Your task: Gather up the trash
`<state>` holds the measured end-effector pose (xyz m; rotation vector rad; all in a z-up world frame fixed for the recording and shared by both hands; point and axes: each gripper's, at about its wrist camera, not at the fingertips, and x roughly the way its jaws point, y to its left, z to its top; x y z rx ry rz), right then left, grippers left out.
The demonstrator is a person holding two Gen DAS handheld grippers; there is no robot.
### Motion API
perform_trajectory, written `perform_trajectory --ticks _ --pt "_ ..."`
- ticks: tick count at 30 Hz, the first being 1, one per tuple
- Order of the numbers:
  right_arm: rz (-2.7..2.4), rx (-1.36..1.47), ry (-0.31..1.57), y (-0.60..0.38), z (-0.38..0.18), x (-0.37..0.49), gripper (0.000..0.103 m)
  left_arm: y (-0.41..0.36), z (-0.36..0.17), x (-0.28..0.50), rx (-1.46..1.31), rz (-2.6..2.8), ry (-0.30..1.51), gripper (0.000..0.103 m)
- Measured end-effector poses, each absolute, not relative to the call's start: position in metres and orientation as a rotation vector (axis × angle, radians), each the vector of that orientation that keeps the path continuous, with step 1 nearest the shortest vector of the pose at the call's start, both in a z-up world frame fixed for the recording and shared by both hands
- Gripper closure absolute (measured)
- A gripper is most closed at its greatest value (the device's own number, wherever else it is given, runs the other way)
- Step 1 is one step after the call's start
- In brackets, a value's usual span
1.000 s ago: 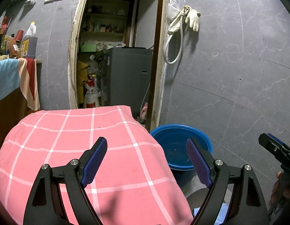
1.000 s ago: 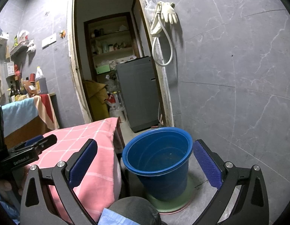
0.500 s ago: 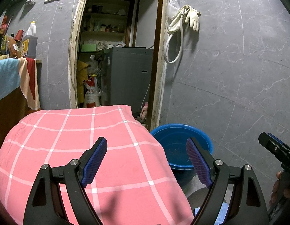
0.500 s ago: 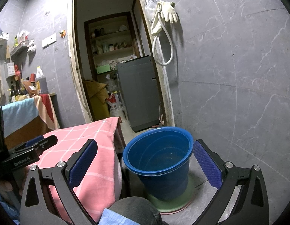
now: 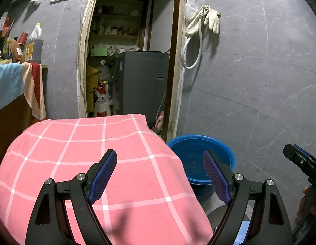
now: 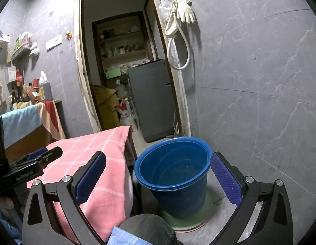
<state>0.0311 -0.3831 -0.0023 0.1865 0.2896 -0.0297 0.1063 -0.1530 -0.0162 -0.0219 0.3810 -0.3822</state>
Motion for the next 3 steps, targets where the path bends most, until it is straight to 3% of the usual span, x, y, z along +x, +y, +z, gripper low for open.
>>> perform_trajectory --ticks 3 --pt "-0.025 0.182 0.291 -0.3796 -0.0028 0.0298 0.000 -0.1543 -0.0163 0.1064 -0.025 -0.384 0.385 0.021"
